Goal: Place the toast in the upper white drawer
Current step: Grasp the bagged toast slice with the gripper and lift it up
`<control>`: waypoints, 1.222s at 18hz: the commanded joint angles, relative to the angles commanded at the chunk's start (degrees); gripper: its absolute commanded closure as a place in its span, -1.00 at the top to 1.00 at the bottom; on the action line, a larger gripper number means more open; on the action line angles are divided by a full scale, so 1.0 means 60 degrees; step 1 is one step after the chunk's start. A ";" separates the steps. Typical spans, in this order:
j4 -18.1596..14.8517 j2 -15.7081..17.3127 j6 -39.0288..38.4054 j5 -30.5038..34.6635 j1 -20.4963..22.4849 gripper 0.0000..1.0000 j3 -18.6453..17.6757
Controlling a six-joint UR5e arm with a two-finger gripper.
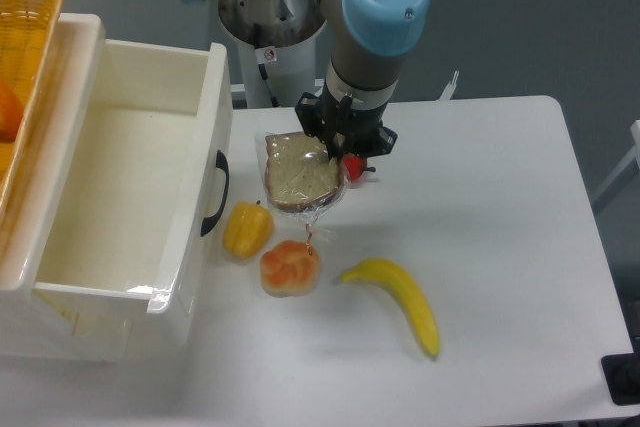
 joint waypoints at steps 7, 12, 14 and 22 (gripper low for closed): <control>0.0015 0.0000 0.0000 0.0015 0.0073 -1.00 0.0073; 0.0000 0.0073 -0.0102 0.0015 0.0102 -1.00 0.0117; -0.0029 0.0350 -0.0132 -0.0014 0.0131 -1.00 0.0176; -0.0775 0.1083 -0.0440 -0.0161 0.0117 -1.00 0.0176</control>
